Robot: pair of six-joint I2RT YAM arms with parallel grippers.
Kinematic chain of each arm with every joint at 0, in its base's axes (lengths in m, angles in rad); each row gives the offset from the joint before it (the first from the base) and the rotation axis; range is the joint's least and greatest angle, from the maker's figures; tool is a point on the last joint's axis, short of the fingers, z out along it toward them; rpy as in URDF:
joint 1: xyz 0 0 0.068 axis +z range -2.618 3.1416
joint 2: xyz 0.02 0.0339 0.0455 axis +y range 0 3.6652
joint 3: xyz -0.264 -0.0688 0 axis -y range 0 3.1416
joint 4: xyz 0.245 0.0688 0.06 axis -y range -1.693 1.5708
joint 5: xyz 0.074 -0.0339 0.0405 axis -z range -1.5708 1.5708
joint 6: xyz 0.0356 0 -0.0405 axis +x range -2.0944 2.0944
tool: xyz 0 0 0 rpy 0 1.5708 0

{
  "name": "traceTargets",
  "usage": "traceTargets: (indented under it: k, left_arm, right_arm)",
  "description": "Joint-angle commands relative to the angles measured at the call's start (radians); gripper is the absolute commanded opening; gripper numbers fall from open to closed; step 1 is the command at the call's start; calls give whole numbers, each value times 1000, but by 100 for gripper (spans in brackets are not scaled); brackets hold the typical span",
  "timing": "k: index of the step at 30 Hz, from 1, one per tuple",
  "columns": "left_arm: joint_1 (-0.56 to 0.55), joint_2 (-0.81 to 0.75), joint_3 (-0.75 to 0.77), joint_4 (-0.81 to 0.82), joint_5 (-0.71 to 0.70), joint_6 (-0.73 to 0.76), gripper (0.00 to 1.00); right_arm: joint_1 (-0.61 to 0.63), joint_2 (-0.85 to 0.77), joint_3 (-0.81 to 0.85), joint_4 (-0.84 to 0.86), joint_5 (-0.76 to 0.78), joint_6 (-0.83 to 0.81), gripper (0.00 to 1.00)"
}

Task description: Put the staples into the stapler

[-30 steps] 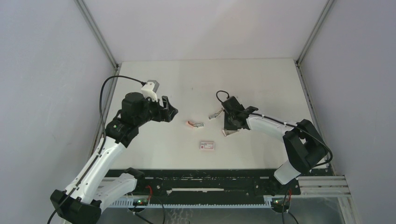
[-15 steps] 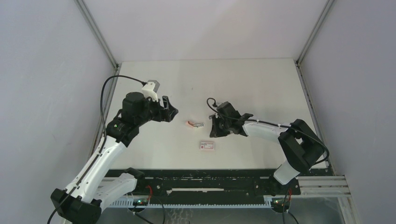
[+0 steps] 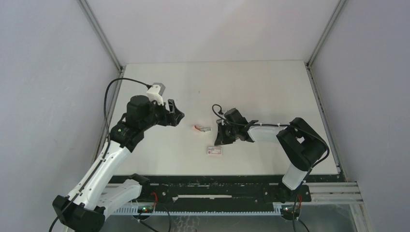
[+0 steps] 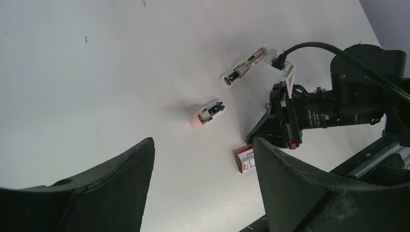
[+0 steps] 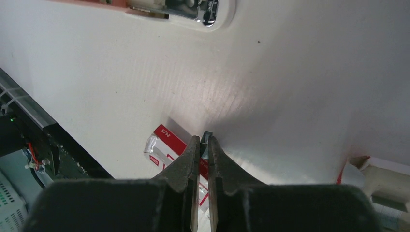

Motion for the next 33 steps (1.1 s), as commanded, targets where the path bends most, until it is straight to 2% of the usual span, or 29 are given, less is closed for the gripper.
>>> traceTargets:
  k: [1,8,18,28,33]
  left_arm:
    - [5,-10,-10,13,-3,17,78]
    - [5,-9,-9,13,-6,17,78]
    - [5,-7,-9,14,-7,17,78]
    - [5,-6,-8,13,-7,16,78]
    - [5,-9,-9,13,-5,15,78]
  right_arm:
    - [-27,7,-13,83,-13,16,5]
    - [-45,9,-30,61,57,-11,9]
    - [-52,-43,-33,-22,190,-62,21]
    - [-55,-97,-33,-82,263,-81,21]
    - [-56,-119,-36,-92,273,-70,16]
